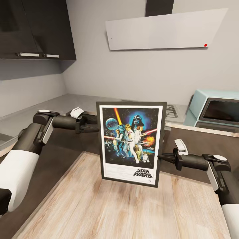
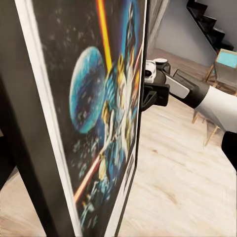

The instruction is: Pick up the poster from the kitchen countertop and hang it on one of the wall nails in the kitchen.

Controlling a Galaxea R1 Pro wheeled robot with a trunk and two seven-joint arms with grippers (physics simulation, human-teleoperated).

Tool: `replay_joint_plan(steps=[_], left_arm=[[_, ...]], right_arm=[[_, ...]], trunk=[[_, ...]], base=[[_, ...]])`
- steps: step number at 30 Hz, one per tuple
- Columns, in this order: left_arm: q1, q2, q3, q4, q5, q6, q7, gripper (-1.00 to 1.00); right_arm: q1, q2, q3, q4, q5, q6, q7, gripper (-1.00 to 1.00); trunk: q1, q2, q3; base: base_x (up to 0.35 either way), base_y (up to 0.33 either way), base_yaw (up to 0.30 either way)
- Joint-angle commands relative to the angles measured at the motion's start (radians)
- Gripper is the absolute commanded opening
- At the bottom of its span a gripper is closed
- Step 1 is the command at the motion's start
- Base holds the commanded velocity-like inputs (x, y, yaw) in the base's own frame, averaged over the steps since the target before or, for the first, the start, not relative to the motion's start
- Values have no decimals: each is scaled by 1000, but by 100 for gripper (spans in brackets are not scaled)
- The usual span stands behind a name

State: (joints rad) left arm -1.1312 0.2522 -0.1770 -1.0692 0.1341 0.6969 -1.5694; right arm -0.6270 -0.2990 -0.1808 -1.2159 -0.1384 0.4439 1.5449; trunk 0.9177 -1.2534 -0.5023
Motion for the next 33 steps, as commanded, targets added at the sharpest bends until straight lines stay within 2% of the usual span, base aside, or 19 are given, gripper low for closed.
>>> replay_joint_plan(steps=[1,10,12,13,14,16,20,25,27,28,29,30,31,32,33], left_arm=[[-1,1,-3,0,5,10,-1,100],[-1,4,-3,2,4,10,-1,100],[-1,11,-3,6,3,9,-1,100],[-1,22,-3,6,3,9,-1,100],[-1,52,-3,6,3,9,-1,100],[-1,78,-3,6,4,9,-1,100],[-1,90,-3,6,4,9,-1,100],[-1,93,-4,9,4,9,-1,100],[12,93,-5,11,4,9,-1,100],[41,92,-5,27,3,7,-1,100],[47,92,-6,33,3,7,-1,100],[65,90,-7,65,3,3,-1,100],[77,89,-8,91,3,0,-1,100],[116,85,-10,134,1,-4,-1,100],[128,83,-11,140,1,-4,-1,100]], right_arm=[[-1,0,0,0,-1,16,3,-100],[-1,0,0,-1,-1,17,3,-100],[-1,0,0,-1,-1,16,3,-100],[-1,0,0,-1,-1,16,3,-100],[-1,-1,-1,-1,-1,17,3,-100],[-1,-1,-1,-1,-1,16,3,-100],[-1,-2,-2,-2,-1,16,3,-100],[-1,-3,-10,0,0,16,3,-100],[-2,-9,-14,1,1,16,3,-100],[-1,-13,-27,-1,3,15,3,-100],[-1,-14,-33,-1,3,15,4,-100],[-1,-17,-58,-2,6,15,5,-100],[0,-27,-69,-2,8,14,5,-100],[5,-51,-79,-2,10,13,4,-100],[6,-55,-80,-2,11,13,4,-100]], trunk=[[0,-1,-1],[0,-1,-1],[0,-1,-1],[0,-1,-1],[0,-1,-1],[0,-1,-1],[0,-1,-1],[0,-1,-1],[0,-1,-1],[0,-1,-1],[0,-1,-1],[0,-1,-1],[0,-1,-1],[0,-1,-1],[0,-1,-1]], base=[[0,0,0],[0,0,0],[0,0,0],[0,0,0],[0,0,0],[0,0,0],[0,0,0],[0,0,0],[0,0,0],[0,0,0],[0,0,0],[0,0,0],[0,0,0],[0,0,0],[0,0,0]])
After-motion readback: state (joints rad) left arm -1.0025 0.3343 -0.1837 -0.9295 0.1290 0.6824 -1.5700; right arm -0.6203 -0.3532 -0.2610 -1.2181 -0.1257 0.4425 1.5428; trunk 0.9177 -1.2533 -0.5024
